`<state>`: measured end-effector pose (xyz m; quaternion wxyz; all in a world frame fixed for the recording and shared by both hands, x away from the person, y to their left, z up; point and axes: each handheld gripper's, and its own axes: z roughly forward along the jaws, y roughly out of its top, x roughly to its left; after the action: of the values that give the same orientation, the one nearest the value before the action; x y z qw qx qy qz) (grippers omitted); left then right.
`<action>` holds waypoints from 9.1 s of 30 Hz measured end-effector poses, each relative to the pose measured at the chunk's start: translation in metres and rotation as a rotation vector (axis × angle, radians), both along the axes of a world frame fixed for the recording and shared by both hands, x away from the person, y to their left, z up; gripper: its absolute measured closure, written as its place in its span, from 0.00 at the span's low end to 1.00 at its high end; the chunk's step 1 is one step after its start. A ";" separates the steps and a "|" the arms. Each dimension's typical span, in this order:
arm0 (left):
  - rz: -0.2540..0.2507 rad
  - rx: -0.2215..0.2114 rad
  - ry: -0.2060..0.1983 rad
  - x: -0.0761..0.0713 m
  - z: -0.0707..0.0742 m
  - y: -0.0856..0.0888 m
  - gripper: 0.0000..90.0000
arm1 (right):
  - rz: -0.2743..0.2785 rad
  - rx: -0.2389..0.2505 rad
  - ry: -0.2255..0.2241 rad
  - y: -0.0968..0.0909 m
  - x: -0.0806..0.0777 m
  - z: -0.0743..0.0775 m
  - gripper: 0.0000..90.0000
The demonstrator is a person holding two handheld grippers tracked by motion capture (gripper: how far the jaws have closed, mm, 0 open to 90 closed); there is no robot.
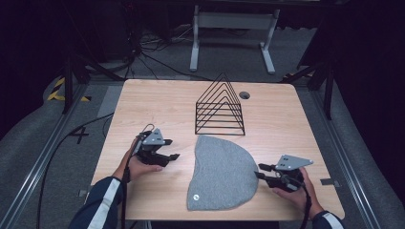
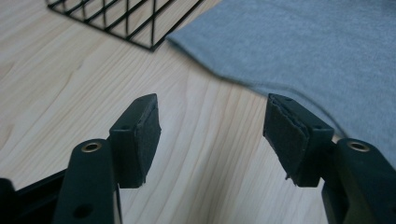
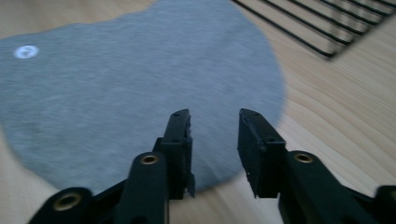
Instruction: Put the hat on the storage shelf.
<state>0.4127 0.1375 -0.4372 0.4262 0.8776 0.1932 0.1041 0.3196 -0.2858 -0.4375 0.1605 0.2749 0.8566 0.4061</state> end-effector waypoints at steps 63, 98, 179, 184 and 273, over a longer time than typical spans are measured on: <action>-0.078 0.157 -0.009 -0.047 -0.004 -0.054 0.49 | -0.101 -0.063 -0.007 0.008 0.015 -0.006 0.74; 0.067 0.115 0.067 -0.004 -0.016 -0.047 0.31 | -0.168 -0.084 0.077 0.006 0.043 -0.001 0.57; 0.019 -0.101 -0.328 0.017 0.226 -0.069 0.95 | -0.149 0.062 -0.337 0.009 0.073 0.232 0.93; 0.049 -0.099 -0.346 0.029 0.241 -0.071 0.95 | -0.167 0.066 -0.366 0.013 0.089 0.250 0.93; 0.098 -0.042 -0.218 0.086 0.147 -0.062 0.95 | -0.099 0.068 -0.251 0.034 0.155 0.162 0.93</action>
<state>0.4990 0.0755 -0.2905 0.4574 0.8415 0.1903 0.2154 0.4744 -0.2519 -0.2752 0.2770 0.2691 0.8010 0.4575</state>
